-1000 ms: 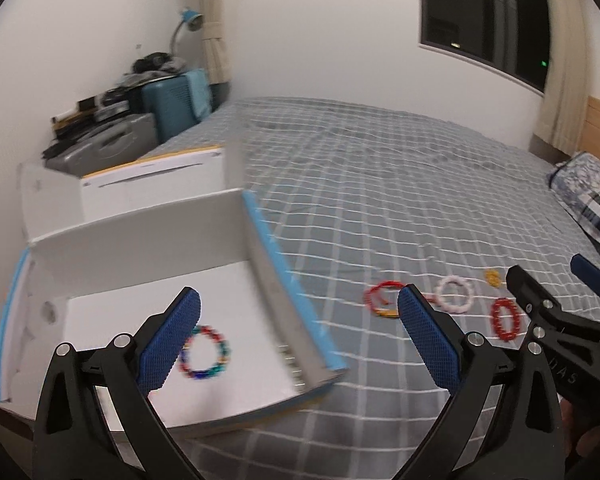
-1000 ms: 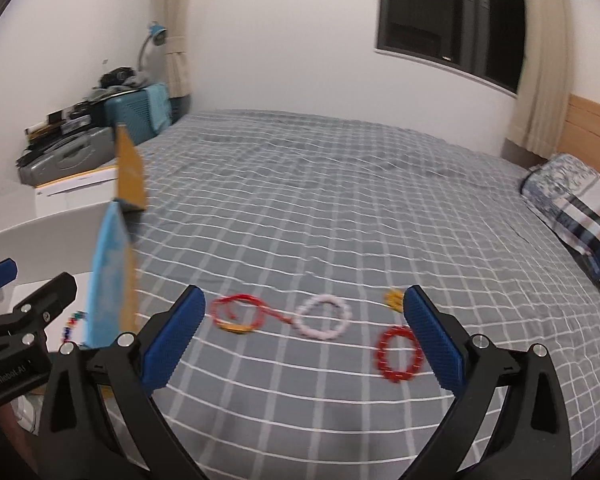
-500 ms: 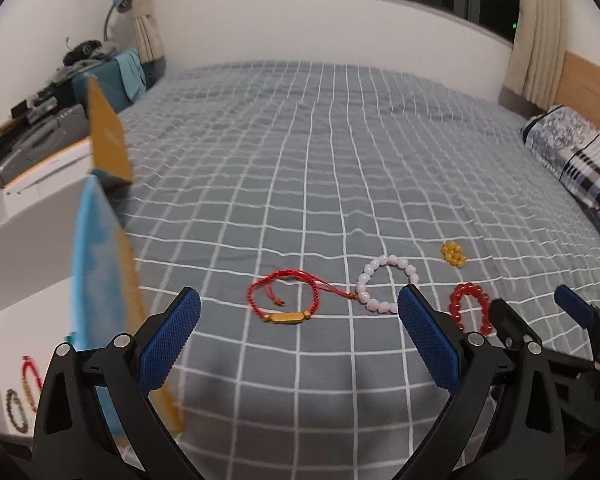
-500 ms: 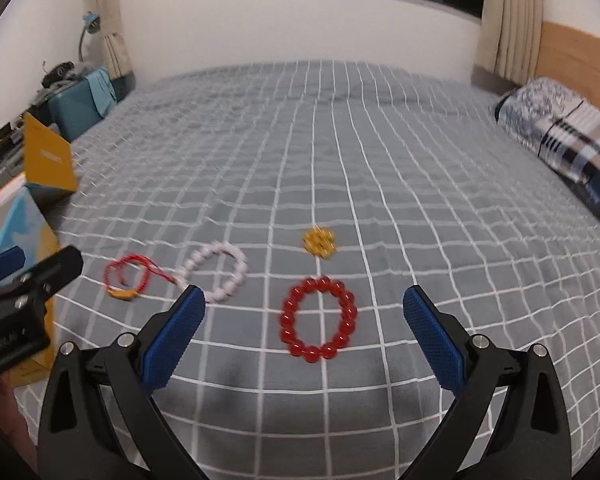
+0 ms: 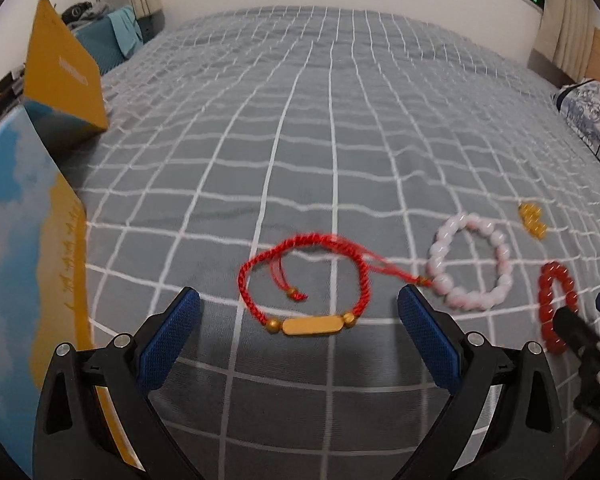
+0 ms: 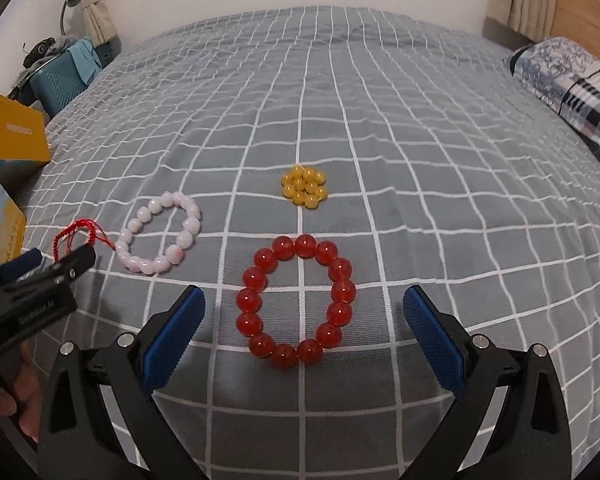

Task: Organize jewelry
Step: 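Move both tools back toward the red and pink bracelets on the bed, then grasp the red cord bracelet with the left tool while the right tool grasps the red bead bracelet, then lift and carry both red bracelets over the white box with both tools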

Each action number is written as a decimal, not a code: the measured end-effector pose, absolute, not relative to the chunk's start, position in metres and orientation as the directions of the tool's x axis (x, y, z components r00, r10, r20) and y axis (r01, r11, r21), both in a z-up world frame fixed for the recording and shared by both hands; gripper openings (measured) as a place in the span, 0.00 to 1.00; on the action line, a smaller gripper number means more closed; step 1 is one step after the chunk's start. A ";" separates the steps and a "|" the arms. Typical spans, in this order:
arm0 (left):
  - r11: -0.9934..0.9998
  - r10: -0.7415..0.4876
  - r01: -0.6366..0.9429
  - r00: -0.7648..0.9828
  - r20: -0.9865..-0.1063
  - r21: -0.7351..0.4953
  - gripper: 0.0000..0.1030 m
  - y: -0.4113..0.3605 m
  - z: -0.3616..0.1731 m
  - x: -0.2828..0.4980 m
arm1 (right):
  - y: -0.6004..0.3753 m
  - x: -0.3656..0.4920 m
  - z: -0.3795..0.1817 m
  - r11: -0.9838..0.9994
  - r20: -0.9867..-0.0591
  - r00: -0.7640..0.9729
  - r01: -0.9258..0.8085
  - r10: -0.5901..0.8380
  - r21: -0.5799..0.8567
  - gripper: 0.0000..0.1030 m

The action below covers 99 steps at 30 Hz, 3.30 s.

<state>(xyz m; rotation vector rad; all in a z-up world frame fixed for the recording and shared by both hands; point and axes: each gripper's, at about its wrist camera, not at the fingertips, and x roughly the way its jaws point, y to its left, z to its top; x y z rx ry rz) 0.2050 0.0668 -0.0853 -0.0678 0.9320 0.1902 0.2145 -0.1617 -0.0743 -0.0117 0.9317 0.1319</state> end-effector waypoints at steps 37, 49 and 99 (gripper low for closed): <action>0.983 0.125 -0.182 0.598 -0.792 0.018 0.07 0.068 -0.076 0.202 | -0.161 0.219 -0.081 0.994 -0.810 0.583 -0.107 0.057 -0.007 0.24; 0.985 0.110 -0.172 0.637 -0.763 -0.002 0.06 0.064 -0.064 0.194 | -0.162 0.212 -0.066 0.994 -0.776 0.628 -0.110 0.063 -0.009 0.12; 0.989 0.139 -0.136 0.797 -0.588 0.050 0.07 0.041 -0.001 0.147 | -0.160 0.183 -0.009 0.997 -0.589 0.806 -0.072 0.051 -0.013 0.12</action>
